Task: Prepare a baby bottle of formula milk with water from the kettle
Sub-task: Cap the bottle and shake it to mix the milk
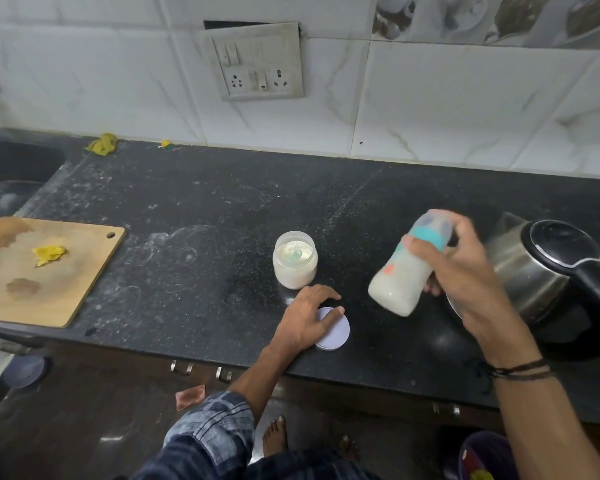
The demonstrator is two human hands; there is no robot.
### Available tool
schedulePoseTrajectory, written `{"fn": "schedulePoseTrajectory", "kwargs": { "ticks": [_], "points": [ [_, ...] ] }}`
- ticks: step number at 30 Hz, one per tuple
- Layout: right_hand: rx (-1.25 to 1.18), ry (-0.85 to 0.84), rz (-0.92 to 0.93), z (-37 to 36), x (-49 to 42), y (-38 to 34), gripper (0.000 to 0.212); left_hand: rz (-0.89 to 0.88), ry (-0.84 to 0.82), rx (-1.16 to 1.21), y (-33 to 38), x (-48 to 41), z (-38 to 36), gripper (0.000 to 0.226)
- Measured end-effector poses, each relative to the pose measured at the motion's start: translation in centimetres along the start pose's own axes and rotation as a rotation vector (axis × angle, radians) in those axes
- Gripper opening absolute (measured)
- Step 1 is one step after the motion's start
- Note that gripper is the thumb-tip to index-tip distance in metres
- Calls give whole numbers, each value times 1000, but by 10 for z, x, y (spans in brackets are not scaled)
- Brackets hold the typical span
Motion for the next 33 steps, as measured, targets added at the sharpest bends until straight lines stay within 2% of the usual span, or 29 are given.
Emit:
{"fn": "schedulePoseTrajectory", "kwargs": {
  "ticks": [2, 4, 6, 8, 10, 14, 15, 18, 19, 23, 27, 31, 33],
  "points": [
    [30, -4, 22, -1, 4, 0, 56, -3, -1, 4, 0, 0, 0, 34],
    [-98, 147, 57, 10, 1, -3, 51, -2, 0, 4, 1, 0, 0, 33],
    [-143, 240, 72, 17, -3, -4, 58, -2, 2, -2, 1, -1, 0, 31],
    [-55, 121, 39, 7, -4, -5, 63, -2, 1, -2, 0, -1, 0, 32],
    [-22, 19, 43, 2, -2, -3, 59, -3, -3, 4, -1, 0, 0, 32],
    [-164, 251, 105, 21, -3, -9, 56, 1, 2, 1, 2, 0, 1, 32],
    [-154, 250, 91, 20, -4, -9, 59, 0, 3, -1, 2, 0, 1, 33],
    [-49, 60, 25, 2, -4, -2, 57, -6, -2, -2, 1, 0, 1, 33],
    [-59, 63, 37, 2, -2, -2, 55, -7, -4, -1, 1, 0, 1, 33],
    [-193, 277, 74, 17, -4, -2, 58, -4, 6, -3, 3, -1, 1, 31],
    [-50, 89, 6, 0, -1, 4, 54, -18, 7, -2, 1, 0, 1, 32],
    [-175, 277, 56, 20, -4, -2, 56, -17, 9, -11, 2, -1, 0, 32],
    [-99, 198, 26, 14, -5, -4, 62, -22, 11, -13, 1, -1, 0, 31]
  ]
}}
Point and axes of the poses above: each hand's wrist, its own x-axis away from the middle knuckle, its own z-axis out of the back of the hand, y = z × x, the point moved 6 cm from there along -x, towards the middle knuckle, and after that the axes turned 3 degrees about -x, right-handed, at the moved point
